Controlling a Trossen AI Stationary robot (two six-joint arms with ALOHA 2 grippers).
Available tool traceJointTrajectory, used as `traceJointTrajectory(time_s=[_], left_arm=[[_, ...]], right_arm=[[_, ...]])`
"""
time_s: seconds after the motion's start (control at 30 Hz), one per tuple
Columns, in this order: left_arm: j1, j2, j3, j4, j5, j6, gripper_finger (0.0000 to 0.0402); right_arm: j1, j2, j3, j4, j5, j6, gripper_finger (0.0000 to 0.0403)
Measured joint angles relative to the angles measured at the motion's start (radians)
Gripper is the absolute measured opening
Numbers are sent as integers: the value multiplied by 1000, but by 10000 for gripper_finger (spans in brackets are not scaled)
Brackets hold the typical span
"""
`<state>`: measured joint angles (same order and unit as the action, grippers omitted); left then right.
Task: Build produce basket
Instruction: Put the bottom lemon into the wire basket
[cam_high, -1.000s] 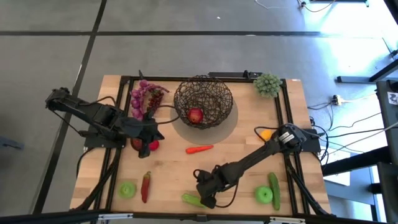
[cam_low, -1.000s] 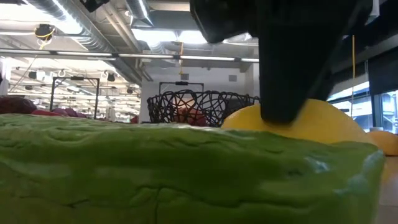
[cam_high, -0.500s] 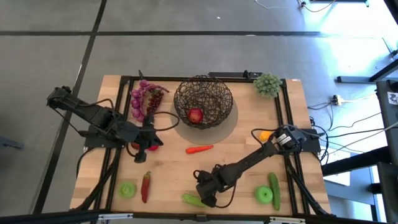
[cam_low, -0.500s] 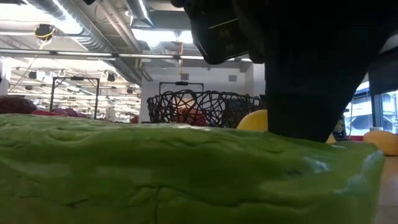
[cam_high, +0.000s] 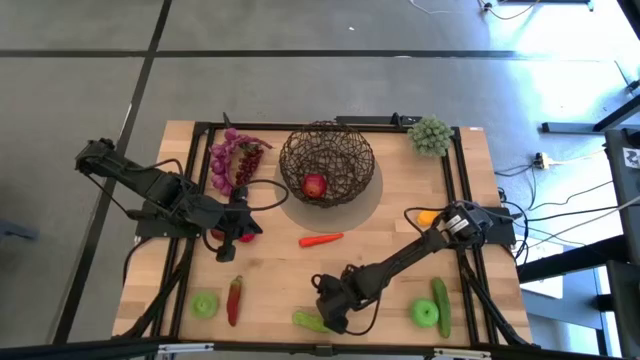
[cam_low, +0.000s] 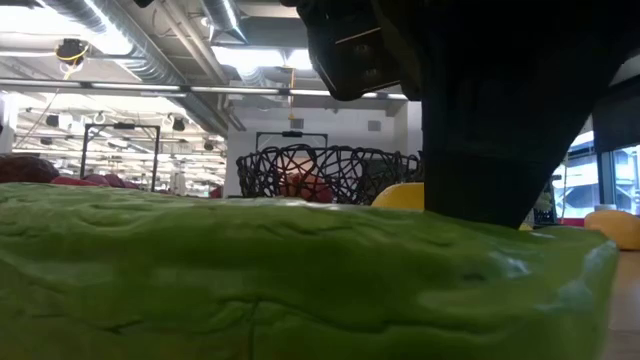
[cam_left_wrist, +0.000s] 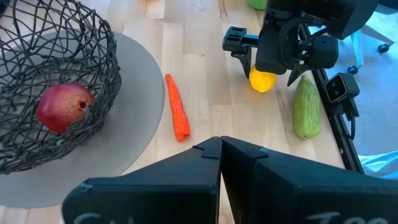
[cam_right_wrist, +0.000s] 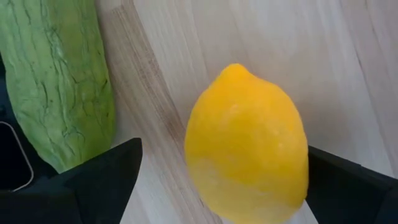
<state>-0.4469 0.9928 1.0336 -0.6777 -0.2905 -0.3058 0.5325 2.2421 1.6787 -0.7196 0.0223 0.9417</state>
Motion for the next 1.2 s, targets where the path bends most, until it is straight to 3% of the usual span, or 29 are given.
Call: traceJointTrajectory(time_s=[0.2,0.57,1.07,1.2], left_arm=[[0,0,0,0,0,-1,0],[0,0,0,28,0,1,0],[0,0,0,36,0,2,0],[0,0,0,36,0,2,0]], right_arm=[[19,2,0,13,91,68,400],[18,3,2,-7,110,74,389],[15,2,0,-37,124,71,201],[15,2,-1,-28,134,56,195]])
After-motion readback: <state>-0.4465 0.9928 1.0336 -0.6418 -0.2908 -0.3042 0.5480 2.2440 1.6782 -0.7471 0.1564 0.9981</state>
